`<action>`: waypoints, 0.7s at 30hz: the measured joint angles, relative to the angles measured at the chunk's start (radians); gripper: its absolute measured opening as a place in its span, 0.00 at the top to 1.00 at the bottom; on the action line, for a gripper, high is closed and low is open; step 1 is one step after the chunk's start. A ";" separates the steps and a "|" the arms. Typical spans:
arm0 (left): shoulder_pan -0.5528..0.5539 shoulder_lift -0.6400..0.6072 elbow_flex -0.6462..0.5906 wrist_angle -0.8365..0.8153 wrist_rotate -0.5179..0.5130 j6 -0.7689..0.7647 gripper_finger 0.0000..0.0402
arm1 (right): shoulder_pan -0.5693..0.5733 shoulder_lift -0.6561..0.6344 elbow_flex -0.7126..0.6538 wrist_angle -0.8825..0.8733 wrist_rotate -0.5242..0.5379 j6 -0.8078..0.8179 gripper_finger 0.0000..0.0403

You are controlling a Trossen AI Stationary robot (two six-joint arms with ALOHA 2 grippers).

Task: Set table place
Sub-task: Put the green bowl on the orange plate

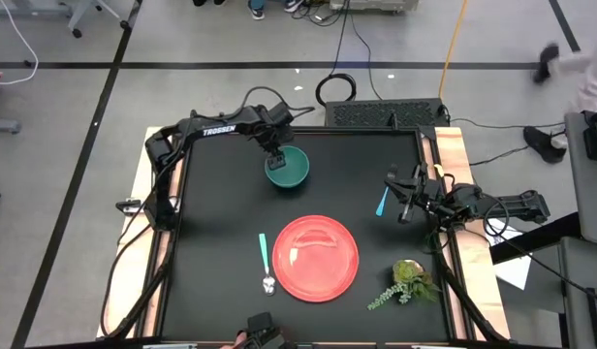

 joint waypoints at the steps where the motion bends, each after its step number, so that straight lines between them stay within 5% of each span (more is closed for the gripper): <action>1: 0.000 0.000 0.000 0.000 0.000 0.000 0.33 | 0.000 0.000 0.000 0.000 0.000 0.000 1.00; 21: 0.000 0.000 0.000 0.025 0.001 -0.001 0.33 | 0.000 0.000 0.000 0.000 0.000 0.000 1.00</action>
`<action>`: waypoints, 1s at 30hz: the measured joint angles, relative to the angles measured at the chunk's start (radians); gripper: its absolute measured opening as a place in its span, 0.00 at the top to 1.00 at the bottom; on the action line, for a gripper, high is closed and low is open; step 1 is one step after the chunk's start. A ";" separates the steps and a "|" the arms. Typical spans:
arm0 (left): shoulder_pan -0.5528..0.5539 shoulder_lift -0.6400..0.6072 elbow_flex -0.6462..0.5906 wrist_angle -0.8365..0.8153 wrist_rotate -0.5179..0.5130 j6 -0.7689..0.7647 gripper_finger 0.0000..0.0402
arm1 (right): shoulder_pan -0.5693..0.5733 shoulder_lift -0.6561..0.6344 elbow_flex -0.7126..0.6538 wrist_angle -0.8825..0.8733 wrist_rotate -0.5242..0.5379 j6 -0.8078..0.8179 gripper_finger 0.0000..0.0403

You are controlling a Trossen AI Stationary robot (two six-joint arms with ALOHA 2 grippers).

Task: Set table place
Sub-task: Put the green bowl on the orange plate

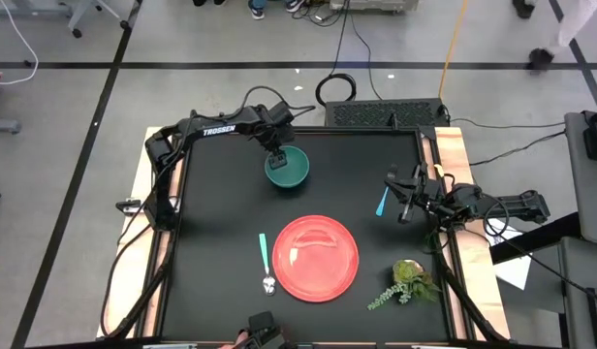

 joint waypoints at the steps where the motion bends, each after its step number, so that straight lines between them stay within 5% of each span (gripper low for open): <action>1: 0.000 0.000 0.000 0.000 0.000 0.000 0.33 | 0.000 0.000 0.000 0.000 0.000 0.000 1.00; 30: 0.004 0.054 0.000 0.007 0.017 0.037 0.33 | 0.000 0.000 0.000 -0.001 0.000 -0.007 1.00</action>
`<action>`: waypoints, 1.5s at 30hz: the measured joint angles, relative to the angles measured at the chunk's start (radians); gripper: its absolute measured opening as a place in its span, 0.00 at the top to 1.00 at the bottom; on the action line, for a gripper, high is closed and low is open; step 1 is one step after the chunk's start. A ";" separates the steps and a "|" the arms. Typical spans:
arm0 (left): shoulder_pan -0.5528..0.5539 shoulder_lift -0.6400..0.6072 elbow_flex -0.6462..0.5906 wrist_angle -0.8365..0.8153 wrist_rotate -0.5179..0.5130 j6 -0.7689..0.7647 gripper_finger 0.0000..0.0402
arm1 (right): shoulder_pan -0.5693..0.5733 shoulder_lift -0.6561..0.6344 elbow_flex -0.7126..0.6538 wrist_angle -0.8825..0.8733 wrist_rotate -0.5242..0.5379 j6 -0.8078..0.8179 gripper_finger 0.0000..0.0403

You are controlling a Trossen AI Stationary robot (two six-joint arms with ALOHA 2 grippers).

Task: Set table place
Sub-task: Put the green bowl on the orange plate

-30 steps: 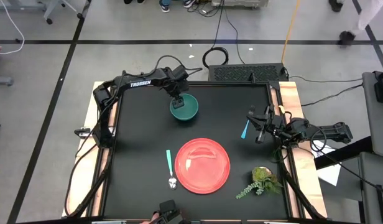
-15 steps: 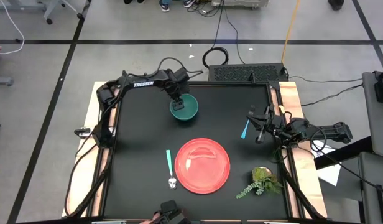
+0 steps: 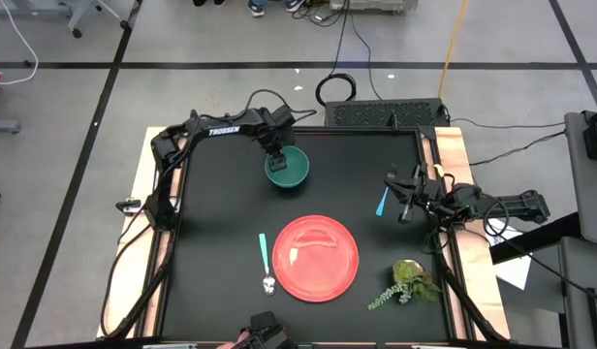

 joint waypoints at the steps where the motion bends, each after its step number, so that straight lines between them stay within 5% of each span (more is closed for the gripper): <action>1: 0.000 0.000 0.000 0.000 0.000 0.000 0.33 | 0.000 0.000 0.000 0.000 0.000 0.000 1.00; 21: 0.000 -0.008 0.004 0.007 0.019 0.001 0.96 | 0.000 0.000 0.000 0.000 0.000 0.000 1.00; 40: 0.001 -0.005 0.003 -0.017 0.051 0.004 0.98 | 0.000 0.000 0.000 0.000 0.000 0.000 1.00; 45: 0.000 0.000 0.048 -0.137 0.059 -0.001 0.99 | 0.000 0.000 0.000 0.001 0.000 0.000 1.00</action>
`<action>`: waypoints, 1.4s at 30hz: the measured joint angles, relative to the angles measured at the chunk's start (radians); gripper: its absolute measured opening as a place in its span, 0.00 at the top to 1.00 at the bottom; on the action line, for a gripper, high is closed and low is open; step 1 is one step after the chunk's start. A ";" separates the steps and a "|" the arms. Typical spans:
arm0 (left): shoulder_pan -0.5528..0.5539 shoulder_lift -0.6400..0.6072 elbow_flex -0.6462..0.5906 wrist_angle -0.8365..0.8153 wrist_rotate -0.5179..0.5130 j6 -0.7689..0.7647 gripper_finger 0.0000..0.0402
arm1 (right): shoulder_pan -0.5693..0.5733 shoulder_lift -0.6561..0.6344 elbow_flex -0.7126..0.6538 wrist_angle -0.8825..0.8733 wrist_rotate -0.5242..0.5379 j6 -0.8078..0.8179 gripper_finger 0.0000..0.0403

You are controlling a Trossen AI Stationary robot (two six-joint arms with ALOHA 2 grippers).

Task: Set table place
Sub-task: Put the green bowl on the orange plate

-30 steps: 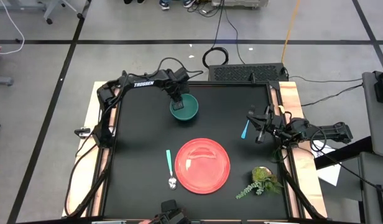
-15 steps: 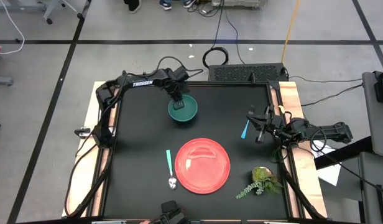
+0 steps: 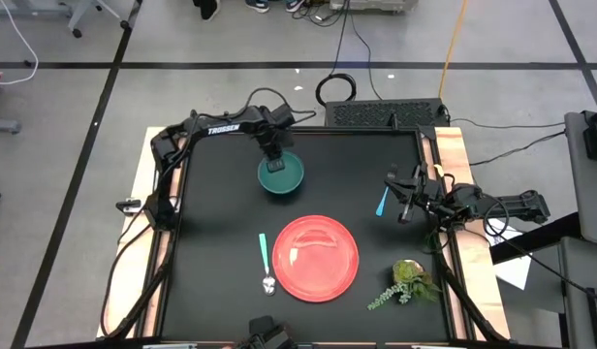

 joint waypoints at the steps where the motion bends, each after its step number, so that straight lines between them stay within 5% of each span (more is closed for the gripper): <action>1: -0.001 0.000 0.012 -0.016 -0.001 0.000 0.99 | 0.000 0.000 0.000 0.000 0.000 0.000 1.00; 16: -0.018 0.002 0.101 -0.101 -0.055 -0.006 0.99 | 0.000 0.000 0.000 0.007 0.000 0.000 1.00; 42: -0.068 -0.099 0.102 -0.195 0.085 0.011 0.99 | 0.000 0.000 0.000 0.006 0.000 0.000 1.00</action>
